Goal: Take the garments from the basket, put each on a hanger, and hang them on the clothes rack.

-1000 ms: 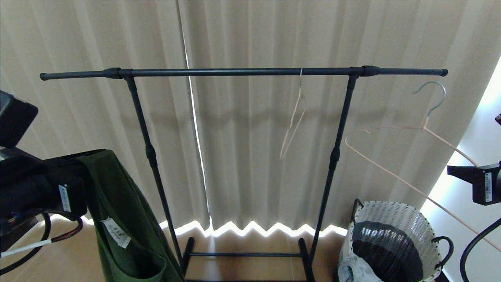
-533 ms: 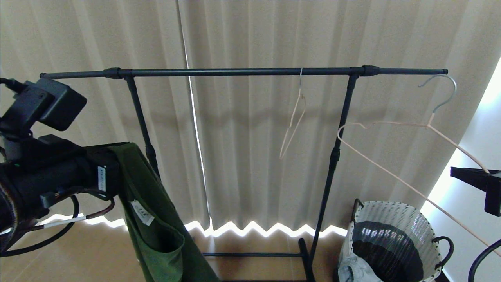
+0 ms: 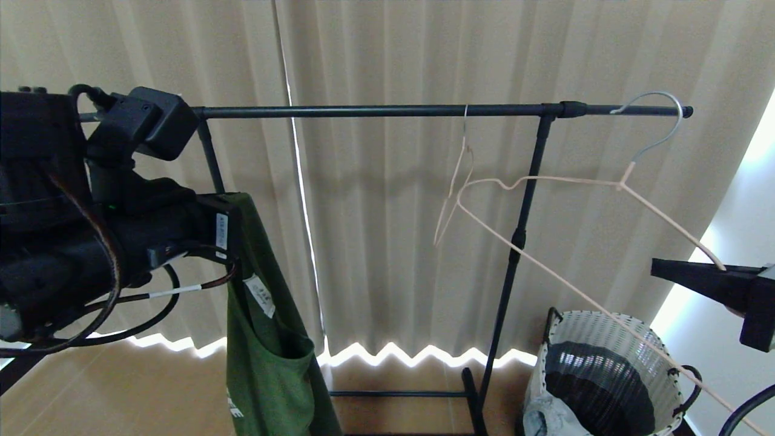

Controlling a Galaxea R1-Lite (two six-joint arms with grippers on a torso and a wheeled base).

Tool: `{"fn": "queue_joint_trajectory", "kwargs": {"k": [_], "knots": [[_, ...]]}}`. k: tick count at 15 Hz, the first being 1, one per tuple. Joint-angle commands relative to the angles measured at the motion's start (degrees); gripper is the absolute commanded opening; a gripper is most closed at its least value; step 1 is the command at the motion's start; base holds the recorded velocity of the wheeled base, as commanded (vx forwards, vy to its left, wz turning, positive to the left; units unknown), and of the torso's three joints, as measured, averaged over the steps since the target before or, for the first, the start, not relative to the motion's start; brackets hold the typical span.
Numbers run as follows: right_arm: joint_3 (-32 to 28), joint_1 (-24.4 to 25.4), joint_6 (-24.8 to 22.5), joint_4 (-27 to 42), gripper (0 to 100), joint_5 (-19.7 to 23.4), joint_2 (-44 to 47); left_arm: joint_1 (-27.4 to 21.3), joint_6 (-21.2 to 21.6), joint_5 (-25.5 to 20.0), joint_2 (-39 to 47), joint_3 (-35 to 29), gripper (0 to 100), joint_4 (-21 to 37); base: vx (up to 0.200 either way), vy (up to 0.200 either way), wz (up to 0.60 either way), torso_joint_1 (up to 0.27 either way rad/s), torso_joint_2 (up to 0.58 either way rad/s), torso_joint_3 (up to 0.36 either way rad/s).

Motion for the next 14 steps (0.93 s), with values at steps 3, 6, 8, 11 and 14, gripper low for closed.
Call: {"fn": "queue_joint_trajectory", "kwargs": {"k": [3,6,8,11,14], "knots": [[0.8,12.9,2.9,-4.1,0,0.1,1.7,-0.3,-3.0,1.4,6.3,-4.5,0,0.0,0.0,0.0,0.0,0.0,0.0,0.0],[0.6,21.1,4.3,-4.6,0,0.1,3.4,-0.4,-5.4,1.4,9.4,-6.5,0,0.0,0.0,0.0,0.0,0.0,0.0,0.0],[0.6,25.5,6.0,-6.3,0,0.0,5.1,-0.4,-6.0,1.4,10.3,-7.0,0,0.0,0.0,0.0,0.0,0.0,0.0,0.0],[0.6,29.1,7.6,-10.1,0,0.0,8.0,-0.4,-6.3,1.4,11.0,-8.0,0,0.1,0.0,0.0,0.0,0.0,0.0,0.0],[0.7,30.9,8.0,-10.2,0,0.0,8.0,-0.2,-6.3,4.0,12.2,-9.2,0,0.0,0.0,0.0,0.0,0.0,0.0,0.0]]}}
